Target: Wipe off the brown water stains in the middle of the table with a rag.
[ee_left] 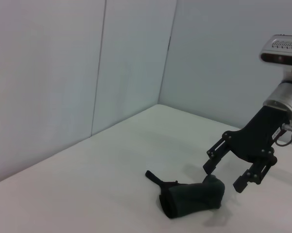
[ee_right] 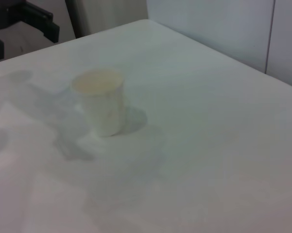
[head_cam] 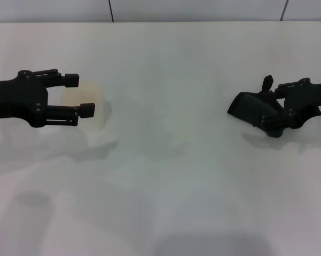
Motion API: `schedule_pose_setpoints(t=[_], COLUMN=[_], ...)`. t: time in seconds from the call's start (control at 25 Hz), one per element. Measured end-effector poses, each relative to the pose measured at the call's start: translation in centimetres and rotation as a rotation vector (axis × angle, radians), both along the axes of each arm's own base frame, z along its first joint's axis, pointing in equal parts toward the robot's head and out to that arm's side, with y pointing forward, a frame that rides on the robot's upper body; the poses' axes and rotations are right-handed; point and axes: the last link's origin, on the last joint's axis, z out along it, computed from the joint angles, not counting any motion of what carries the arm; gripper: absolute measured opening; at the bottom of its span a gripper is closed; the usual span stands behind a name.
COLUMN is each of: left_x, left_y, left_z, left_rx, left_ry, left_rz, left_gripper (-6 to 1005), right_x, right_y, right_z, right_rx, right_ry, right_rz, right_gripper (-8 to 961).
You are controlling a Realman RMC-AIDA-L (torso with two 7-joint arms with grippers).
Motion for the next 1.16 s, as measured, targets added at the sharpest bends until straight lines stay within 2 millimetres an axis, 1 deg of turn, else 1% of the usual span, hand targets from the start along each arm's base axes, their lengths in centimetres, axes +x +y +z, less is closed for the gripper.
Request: schedule_pose_setpoints(t=[0.24,1.16], left_x=[-0.18,-0.44], left_y=[-0.16,-0.27], left_z=[0.00,0.27], left_rx=[-0.001,0.007], left_ry=[-0.001,0.003], left_rz=[0.005,0.017], left_gripper=[892,892], right_x=[-0.24,-0.10], right_y=[0.05,-0.01], right_z=[-0.07,-0.09], right_rx=[-0.008,-0.008], right_ry=[-0.006,-0.011], right_rz=[0.015,0.027], right_gripper=[715,722])
